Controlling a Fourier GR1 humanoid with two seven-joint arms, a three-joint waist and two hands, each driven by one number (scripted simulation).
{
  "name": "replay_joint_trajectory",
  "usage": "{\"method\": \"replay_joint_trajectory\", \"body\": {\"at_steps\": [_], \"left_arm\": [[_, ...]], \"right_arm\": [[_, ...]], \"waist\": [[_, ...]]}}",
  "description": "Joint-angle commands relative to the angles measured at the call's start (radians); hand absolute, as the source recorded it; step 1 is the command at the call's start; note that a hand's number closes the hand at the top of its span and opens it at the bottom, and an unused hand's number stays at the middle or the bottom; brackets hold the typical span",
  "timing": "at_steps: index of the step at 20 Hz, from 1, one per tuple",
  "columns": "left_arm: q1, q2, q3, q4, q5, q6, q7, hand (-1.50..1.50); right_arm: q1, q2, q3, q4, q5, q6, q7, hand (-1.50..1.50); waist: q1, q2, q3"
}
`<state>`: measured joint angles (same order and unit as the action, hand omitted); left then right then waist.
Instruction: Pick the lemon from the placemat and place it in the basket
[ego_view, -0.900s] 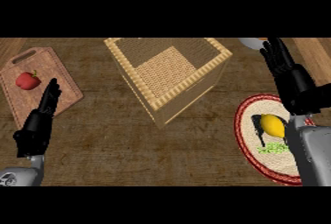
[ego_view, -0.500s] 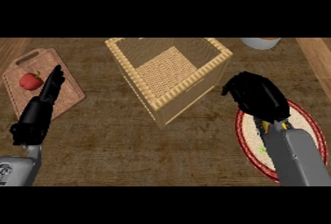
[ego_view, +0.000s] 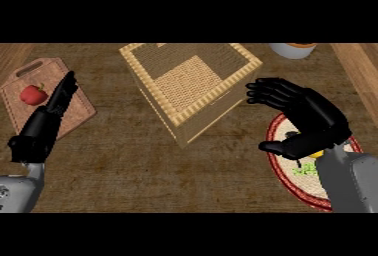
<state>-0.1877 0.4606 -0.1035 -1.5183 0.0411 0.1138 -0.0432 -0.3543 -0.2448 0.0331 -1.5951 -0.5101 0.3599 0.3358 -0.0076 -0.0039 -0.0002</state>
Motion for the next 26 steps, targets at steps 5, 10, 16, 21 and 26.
{"method": "replay_joint_trajectory", "body": {"at_steps": [5, 10, 16, 21, 26], "left_arm": [[-0.022, -0.008, -0.026, -0.025, -0.010, -0.016, 0.026, 0.00], [-0.057, -0.025, -0.037, -0.023, -0.006, -0.024, 0.032, 0.00], [-0.080, -0.035, -0.027, 0.010, -0.020, -0.017, 0.031, 0.00], [-0.031, -0.006, 0.004, -0.017, 0.006, -0.060, -0.001, 0.00], [-0.016, 0.006, 0.025, -0.034, 0.013, -0.077, 0.014, 0.00]], "right_arm": [[-0.230, -0.414, -0.001, 0.015, 0.230, 0.208, 0.130, -1.50], [-0.333, -0.568, 0.096, 0.120, 0.240, 0.552, 0.078, -1.50], [-0.429, -0.644, 0.155, 0.297, 0.272, 0.859, -0.039, -1.50], [-0.473, -0.607, 0.210, 0.387, 0.462, 0.888, -0.164, -1.50], [-0.445, -0.591, 0.282, 0.427, 0.617, 0.852, -0.307, -1.50]], "waist": [[0.026, 0.005, -0.002], [0.057, 0.021, 0.000], [0.055, 0.021, 0.001], [0.066, 0.021, 0.002], [0.055, 0.018, 0.003]]}}
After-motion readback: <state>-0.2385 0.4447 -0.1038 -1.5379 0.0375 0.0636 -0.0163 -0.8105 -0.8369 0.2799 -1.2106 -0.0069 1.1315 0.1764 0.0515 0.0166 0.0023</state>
